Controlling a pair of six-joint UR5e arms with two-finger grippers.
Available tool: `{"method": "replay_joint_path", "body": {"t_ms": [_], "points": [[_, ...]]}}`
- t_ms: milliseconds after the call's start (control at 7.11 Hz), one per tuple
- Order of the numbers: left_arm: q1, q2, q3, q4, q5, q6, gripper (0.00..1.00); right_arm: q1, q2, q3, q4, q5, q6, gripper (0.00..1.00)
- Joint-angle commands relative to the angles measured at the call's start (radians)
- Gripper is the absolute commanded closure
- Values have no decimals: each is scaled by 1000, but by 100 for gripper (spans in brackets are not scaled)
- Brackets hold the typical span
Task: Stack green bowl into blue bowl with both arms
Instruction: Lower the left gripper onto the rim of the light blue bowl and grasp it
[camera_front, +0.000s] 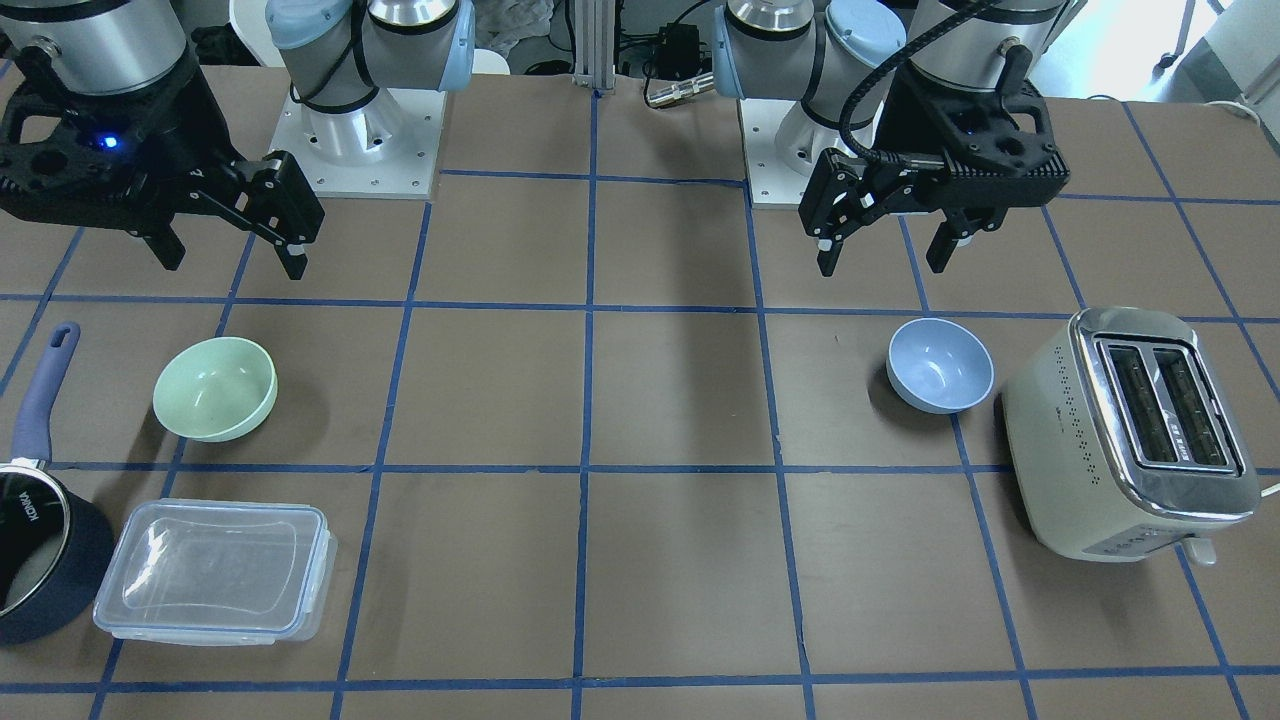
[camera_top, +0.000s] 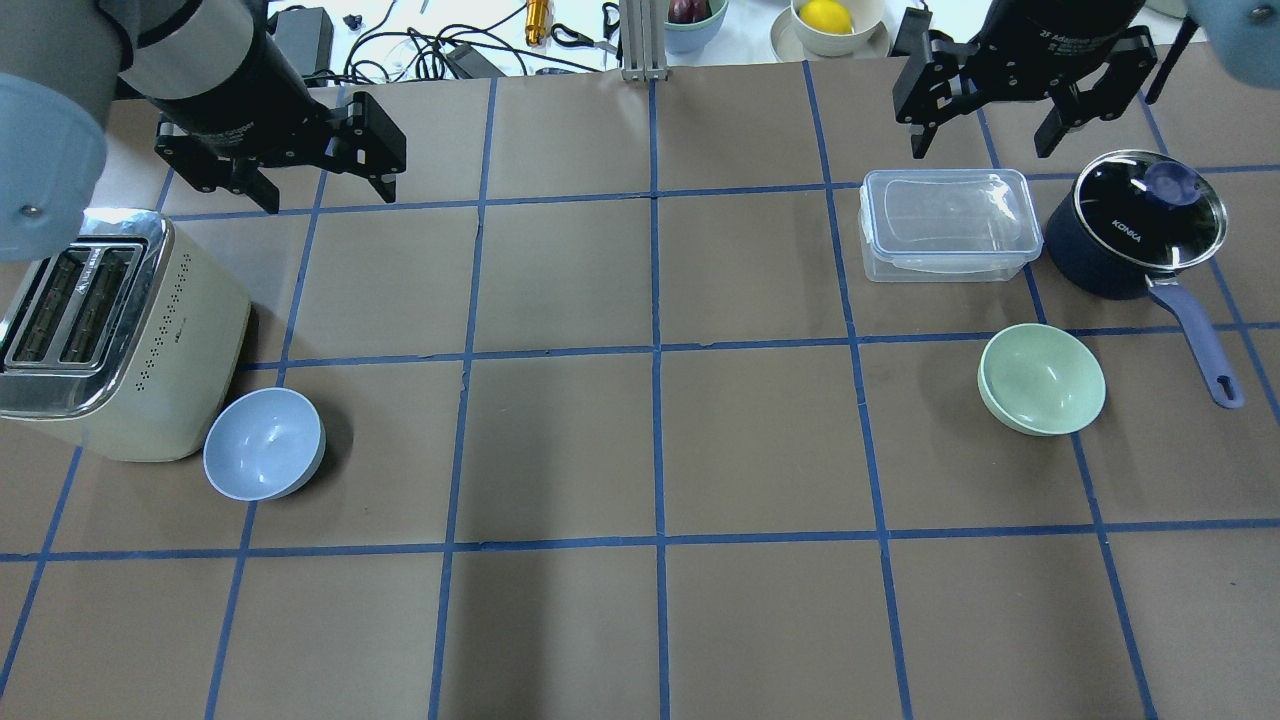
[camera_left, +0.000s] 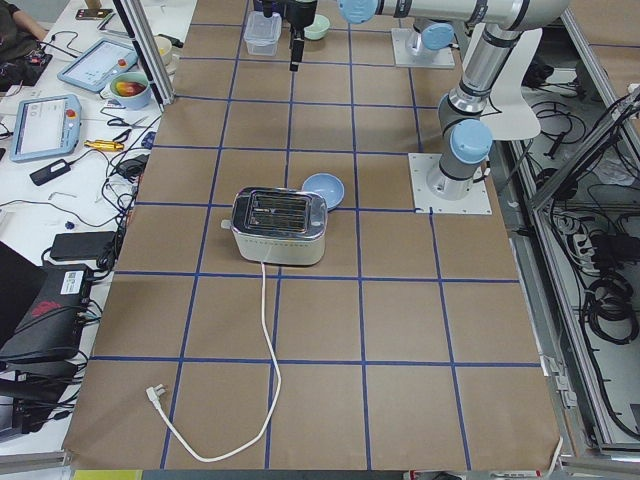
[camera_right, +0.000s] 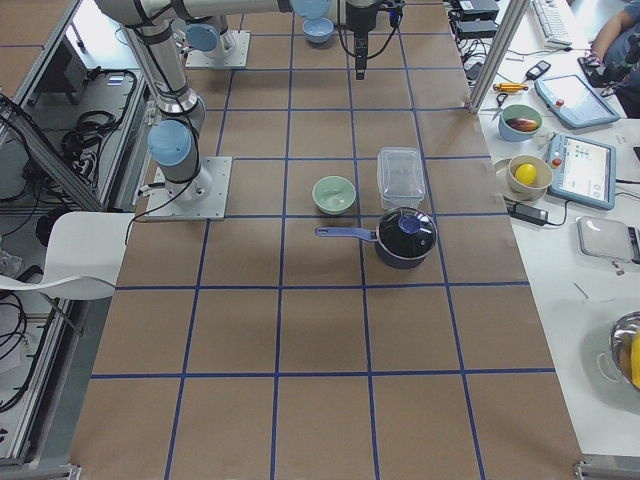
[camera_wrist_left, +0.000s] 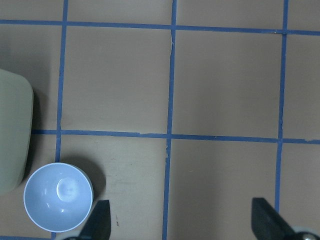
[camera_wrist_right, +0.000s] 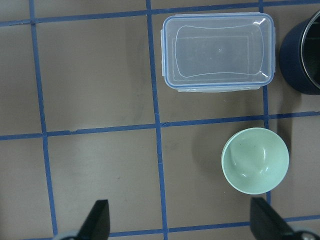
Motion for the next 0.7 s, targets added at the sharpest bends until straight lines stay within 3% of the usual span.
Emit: {"method": "replay_joint_path", "body": {"t_ms": [0,422,562], "points": [[1,2,-9,-9,0,4,0,-2,0,0,0,-1,0,0],[54,33,-225,-24,41,25,0,0,2,0,0,0,0,0],[159,22,-355,97,46,68,0,-2,2,0,0,0,0,0]]}}
